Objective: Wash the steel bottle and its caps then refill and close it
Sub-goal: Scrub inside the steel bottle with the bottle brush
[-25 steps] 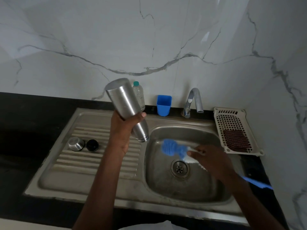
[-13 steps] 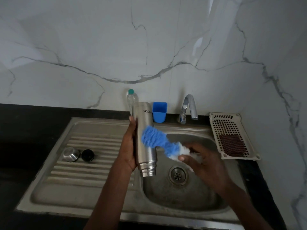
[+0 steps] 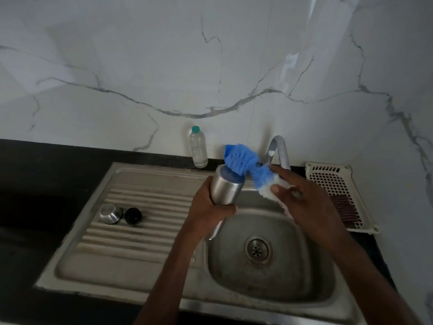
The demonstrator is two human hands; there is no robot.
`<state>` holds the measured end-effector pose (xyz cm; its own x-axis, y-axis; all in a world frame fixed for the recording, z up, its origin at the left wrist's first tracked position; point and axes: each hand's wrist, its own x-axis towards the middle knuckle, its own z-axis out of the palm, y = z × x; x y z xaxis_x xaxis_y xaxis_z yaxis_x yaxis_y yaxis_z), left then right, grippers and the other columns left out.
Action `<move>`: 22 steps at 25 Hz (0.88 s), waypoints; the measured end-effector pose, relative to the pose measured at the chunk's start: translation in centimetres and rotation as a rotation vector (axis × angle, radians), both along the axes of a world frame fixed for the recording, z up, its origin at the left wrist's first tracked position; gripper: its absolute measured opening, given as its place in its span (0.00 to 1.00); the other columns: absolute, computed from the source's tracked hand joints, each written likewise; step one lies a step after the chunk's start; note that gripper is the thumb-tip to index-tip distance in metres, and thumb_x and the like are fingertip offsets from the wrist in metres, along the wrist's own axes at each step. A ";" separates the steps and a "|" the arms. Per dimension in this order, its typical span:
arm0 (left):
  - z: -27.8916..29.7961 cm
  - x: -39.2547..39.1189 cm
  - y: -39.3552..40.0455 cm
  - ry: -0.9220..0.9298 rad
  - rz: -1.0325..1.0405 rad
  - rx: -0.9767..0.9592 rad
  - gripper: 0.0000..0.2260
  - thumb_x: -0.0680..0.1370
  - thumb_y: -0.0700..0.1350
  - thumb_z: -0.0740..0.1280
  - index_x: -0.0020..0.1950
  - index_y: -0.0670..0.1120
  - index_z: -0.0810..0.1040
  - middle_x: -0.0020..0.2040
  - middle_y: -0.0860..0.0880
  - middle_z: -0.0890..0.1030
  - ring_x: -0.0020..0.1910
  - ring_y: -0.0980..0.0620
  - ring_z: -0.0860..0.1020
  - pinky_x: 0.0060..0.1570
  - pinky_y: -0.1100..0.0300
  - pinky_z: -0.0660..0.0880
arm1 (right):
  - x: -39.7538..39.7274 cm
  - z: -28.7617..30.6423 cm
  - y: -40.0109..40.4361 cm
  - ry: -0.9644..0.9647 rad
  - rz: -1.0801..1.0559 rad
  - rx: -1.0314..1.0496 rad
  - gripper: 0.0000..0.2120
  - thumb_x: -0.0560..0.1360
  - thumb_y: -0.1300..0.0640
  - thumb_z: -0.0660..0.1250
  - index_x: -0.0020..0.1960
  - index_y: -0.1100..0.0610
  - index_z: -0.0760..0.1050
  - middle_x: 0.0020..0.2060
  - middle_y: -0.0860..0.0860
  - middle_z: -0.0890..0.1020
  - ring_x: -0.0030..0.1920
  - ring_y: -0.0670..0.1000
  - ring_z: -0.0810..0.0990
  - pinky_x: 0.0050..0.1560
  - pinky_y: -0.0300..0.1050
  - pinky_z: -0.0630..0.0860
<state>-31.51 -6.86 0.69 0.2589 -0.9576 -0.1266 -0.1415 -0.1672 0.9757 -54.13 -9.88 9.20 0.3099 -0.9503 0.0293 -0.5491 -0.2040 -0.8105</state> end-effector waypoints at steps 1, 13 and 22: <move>-0.1 -0.6 -0.1 -0.044 -0.009 -0.005 0.32 0.66 0.35 0.83 0.65 0.54 0.75 0.54 0.56 0.84 0.50 0.61 0.83 0.41 0.69 0.78 | 0.3 0.8 0.0 0.027 0.010 -0.011 0.17 0.80 0.43 0.67 0.64 0.24 0.69 0.53 0.37 0.81 0.46 0.32 0.81 0.45 0.30 0.78; -1.1 -2.1 -0.7 0.047 0.090 -0.048 0.33 0.65 0.30 0.80 0.63 0.54 0.77 0.54 0.54 0.85 0.51 0.55 0.84 0.41 0.65 0.81 | -0.4 0.5 4.3 0.327 -0.112 -0.285 0.20 0.79 0.42 0.67 0.70 0.30 0.71 0.43 0.38 0.84 0.34 0.35 0.77 0.38 0.36 0.76; -1.4 -1.3 -0.7 0.002 0.044 -0.075 0.36 0.63 0.33 0.81 0.65 0.57 0.76 0.57 0.53 0.84 0.52 0.53 0.84 0.46 0.55 0.83 | -0.9 -0.5 4.2 0.296 -0.148 -0.312 0.19 0.79 0.41 0.66 0.70 0.35 0.74 0.44 0.45 0.87 0.35 0.41 0.80 0.39 0.43 0.79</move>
<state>-32.83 -7.59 -0.74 0.3006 -0.9521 -0.0555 -0.1335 -0.0996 0.9860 -55.06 -5.63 8.67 0.2100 -0.9446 0.2523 -0.7892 -0.3161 -0.5266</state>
